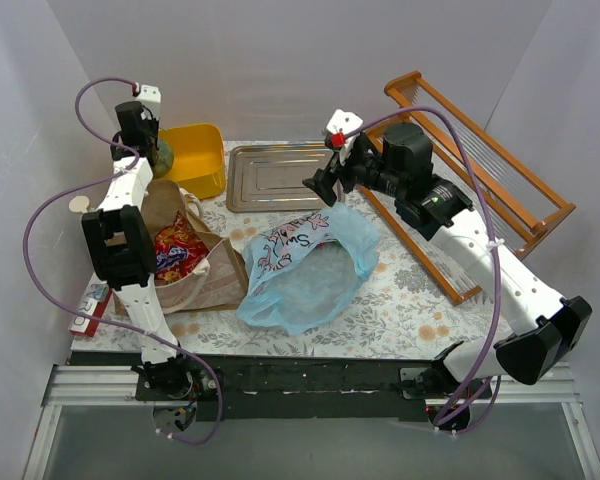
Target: Untie the knot of the grocery bags and take out the mixed food
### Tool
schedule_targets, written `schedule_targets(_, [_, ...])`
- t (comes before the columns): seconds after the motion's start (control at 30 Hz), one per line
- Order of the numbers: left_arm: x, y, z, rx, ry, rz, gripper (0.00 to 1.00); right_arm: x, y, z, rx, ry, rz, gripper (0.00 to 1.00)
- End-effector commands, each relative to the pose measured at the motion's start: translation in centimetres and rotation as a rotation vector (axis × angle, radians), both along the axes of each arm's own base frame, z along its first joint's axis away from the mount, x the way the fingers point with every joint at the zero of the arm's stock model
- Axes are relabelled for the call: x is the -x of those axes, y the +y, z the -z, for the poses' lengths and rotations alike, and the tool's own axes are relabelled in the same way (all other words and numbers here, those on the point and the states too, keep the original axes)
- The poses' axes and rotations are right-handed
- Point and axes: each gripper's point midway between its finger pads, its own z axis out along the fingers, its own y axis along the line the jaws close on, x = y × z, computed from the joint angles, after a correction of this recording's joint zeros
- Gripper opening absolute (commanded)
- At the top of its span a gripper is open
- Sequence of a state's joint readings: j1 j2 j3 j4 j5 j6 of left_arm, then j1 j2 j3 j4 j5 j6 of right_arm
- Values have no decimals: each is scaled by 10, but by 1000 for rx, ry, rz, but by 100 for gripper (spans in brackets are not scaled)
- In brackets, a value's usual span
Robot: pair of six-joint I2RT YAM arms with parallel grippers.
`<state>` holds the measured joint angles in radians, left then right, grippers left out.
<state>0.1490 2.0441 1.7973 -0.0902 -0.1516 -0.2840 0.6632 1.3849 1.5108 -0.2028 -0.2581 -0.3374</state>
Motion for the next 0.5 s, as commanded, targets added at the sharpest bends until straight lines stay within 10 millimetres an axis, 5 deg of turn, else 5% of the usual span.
schedule_targets(0.0, [4,12,-4,-39,6,-54,1,48,1,5,40,0,-203,96])
schedule_targets(0.07, [6,17,8,-38,29,-85,13,65,2,22,85,20,-288,94])
schedule_targets(0.17, [10,20,-1,1,10,-126,58,76,-4,33,113,15,-313,93])
schedule_targets(0.23, [16,17,-12,29,-4,-134,73,82,-9,39,137,5,-323,93])
schedule_targets(0.37, [36,3,-52,95,-84,-107,82,91,-16,48,189,-2,-343,92])
schedule_targets(0.4, [50,-4,-85,131,-144,-98,83,94,-18,49,198,1,-348,91])
schedule_targets(0.47, [62,-36,-120,196,-199,55,86,103,-23,58,226,27,-374,90])
